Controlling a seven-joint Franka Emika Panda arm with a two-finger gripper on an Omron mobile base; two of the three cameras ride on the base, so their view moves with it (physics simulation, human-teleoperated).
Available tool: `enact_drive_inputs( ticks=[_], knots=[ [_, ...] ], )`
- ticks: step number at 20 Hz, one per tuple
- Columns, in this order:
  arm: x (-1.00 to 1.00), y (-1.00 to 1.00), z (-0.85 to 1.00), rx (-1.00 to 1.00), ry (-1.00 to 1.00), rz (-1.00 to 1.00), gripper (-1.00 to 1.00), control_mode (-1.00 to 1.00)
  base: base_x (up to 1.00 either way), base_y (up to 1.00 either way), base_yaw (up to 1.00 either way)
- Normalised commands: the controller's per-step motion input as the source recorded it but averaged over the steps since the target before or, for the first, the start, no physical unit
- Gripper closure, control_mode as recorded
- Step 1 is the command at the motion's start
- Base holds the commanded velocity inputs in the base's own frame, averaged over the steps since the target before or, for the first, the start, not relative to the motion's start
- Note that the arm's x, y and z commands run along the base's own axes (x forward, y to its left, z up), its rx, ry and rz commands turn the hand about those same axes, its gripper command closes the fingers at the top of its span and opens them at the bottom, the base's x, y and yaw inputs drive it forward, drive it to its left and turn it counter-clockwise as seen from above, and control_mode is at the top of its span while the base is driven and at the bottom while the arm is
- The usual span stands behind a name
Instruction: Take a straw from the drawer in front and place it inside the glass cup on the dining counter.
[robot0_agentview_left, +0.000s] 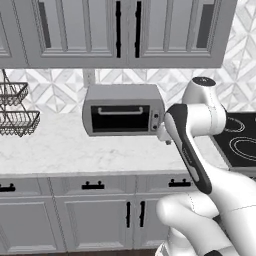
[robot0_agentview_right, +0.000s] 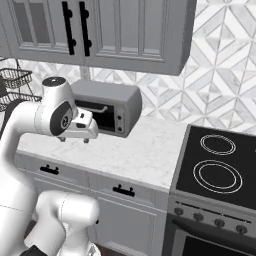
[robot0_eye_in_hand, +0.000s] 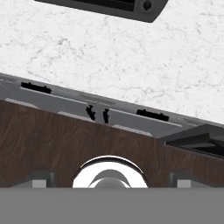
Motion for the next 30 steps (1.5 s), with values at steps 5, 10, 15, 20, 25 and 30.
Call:
enact_drive_inputs(
  ticks=[5,10,15,20,25,30],
  knots=[
    [0.0,0.0,0.0,0.0,0.0,0.0,-1.0,1.0,-0.2,-0.43,0.31],
    [0.0,0.01,-0.05,0.0,0.0,0.07,-1.0,-1.0,-0.04,-0.01,0.32],
    [0.06,0.59,-0.33,-0.09,0.0,0.18,-1.0,-1.0,0.0,0.0,0.0],
    [0.34,1.0,-0.53,-0.29,0.0,0.04,-1.0,-1.0,0.0,0.0,0.0],
    [0.44,0.99,-0.48,-0.3,0.0,0.03,-1.0,-1.0,0.0,0.0,0.0],
    [0.59,0.79,-0.45,-0.35,0.0,0.14,-1.0,-1.0,0.0,0.0,0.0]
  ],
)
